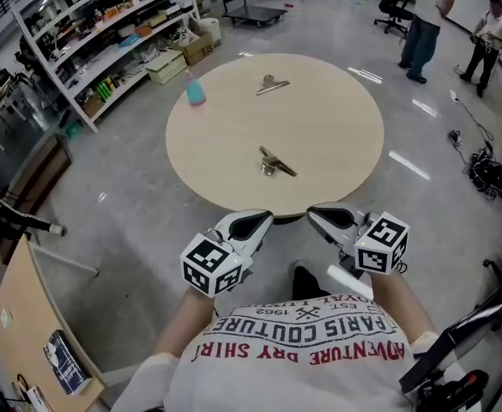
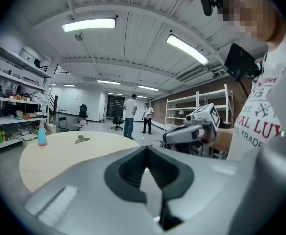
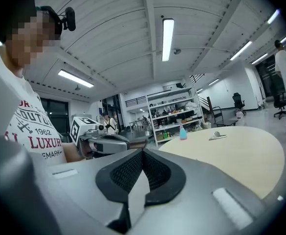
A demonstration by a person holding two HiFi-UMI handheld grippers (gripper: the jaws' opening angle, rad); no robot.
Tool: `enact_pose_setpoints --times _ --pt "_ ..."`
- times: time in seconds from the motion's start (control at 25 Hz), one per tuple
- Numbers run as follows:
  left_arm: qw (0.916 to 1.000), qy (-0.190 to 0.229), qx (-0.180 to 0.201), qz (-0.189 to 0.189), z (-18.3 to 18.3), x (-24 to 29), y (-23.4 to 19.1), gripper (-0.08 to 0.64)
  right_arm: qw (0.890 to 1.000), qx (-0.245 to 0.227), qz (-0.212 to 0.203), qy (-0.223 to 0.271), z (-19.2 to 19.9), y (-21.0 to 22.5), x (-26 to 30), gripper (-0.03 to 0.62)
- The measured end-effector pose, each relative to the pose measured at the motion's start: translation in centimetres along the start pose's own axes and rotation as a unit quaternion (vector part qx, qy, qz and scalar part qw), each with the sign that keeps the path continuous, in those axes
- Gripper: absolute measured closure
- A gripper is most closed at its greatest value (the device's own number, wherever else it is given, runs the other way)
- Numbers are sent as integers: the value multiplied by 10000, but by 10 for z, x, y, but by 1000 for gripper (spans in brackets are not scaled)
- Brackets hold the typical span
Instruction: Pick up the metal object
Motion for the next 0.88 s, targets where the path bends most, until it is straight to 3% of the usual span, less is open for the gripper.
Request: enact_pose_setpoints --times 0.24,0.52,0.68,0.8,0.88 --pt "9995 -233 -198 -125 -6 65 -33 557 9996 221 -142 -61 -9 75 3 591" --pt "9980 -508 -189 -330 9 101 -81 551 9986 466 -141 -211 2 118 19 591" --pt "9947 -868 237 -492 28 153 -120 395 9975 667 -43 -234 5 166 16 591" --pt "9911 -1191 277 -526 55 199 -152 283 9962 809 44 -327 13 207 12 591" --pt "9881 -1424 303 -503 75 222 -170 244 9950 922 96 -379 20 228 10 591"
Point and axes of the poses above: the fingertips, and each gripper's own axes: x forward along the fingers, y to its right, z out of its underside, the point moved 4 cm from there along -x, backward along the fingers, and after that the axes turned 7 degrees about -z, right-handed, at the moved point
